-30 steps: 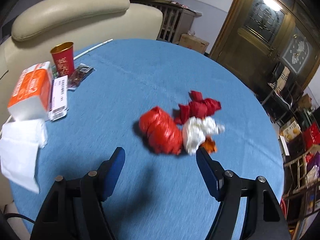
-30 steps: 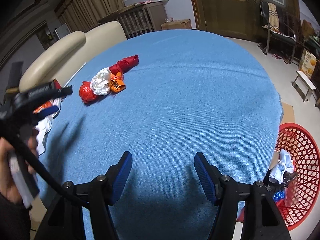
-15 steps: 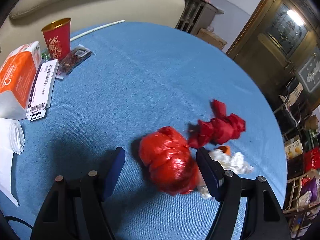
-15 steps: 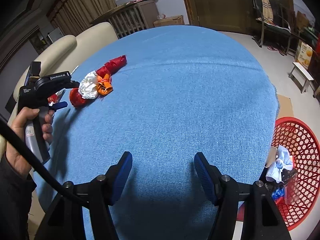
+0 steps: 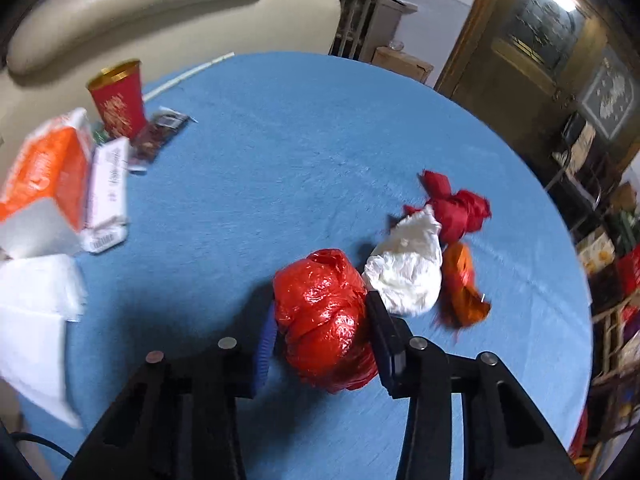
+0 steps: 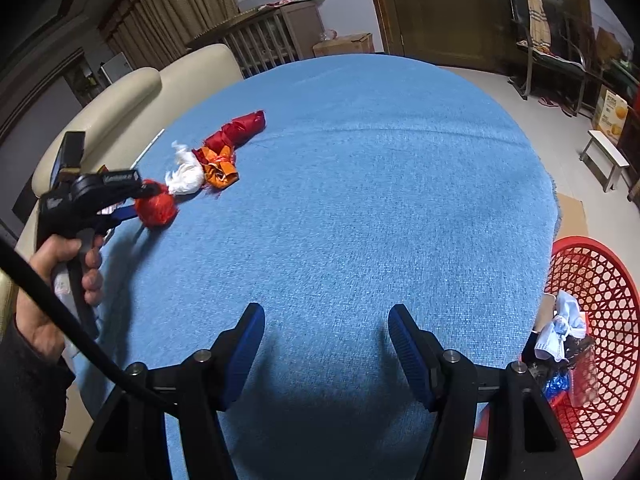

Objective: Collect trash
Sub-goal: 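Grasp the red plastic bag with the left tool while the right tool grasps the orange bag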

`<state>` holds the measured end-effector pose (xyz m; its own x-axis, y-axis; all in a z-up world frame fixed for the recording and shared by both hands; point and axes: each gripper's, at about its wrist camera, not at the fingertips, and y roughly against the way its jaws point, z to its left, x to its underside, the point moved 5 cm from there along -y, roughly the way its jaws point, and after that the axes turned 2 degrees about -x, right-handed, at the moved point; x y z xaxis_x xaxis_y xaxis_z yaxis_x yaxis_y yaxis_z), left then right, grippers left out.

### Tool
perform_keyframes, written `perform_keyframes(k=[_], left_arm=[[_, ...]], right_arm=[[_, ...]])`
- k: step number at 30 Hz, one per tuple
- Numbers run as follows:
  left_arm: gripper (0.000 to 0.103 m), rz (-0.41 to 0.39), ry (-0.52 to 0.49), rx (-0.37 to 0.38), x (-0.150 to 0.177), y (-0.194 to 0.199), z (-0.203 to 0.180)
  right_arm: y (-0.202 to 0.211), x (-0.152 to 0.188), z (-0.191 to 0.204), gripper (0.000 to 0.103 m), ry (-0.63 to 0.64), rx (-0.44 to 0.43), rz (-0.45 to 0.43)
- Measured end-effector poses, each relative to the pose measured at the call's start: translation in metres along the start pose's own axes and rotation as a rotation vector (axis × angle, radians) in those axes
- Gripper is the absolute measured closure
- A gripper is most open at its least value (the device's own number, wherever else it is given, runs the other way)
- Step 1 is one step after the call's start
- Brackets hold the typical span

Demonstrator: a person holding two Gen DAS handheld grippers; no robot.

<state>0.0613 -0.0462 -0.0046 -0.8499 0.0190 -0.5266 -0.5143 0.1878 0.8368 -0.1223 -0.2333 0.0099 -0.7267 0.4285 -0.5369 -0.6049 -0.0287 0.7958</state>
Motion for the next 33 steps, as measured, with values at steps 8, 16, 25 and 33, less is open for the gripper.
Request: perform_keyframes(k=[8, 16, 25, 33], left_arm=[[0.058, 0.068, -0.163, -0.05, 0.036, 0.028, 0.005], [0.055, 0.098, -0.166, -0.02, 0.052, 0.005, -0.004], [0.059, 0.046, -0.135, 0.004, 0.062, 0.018, 0.008], [0.059, 0.049, -0.13, 0.012, 0.065, 0.014, 0.01]], right_arm=[[0.002, 0.004, 0.009, 0.035, 0.016, -0.018, -0.004], [-0.004, 0.004, 0.018, 0.035, 0.032, -0.016, 0.006], [-0.019, -0.019, 0.031, 0.035, 0.075, -0.009, 0.005], [-0.065, -0.073, 0.075, 0.035, 0.141, -0.043, -0.03]])
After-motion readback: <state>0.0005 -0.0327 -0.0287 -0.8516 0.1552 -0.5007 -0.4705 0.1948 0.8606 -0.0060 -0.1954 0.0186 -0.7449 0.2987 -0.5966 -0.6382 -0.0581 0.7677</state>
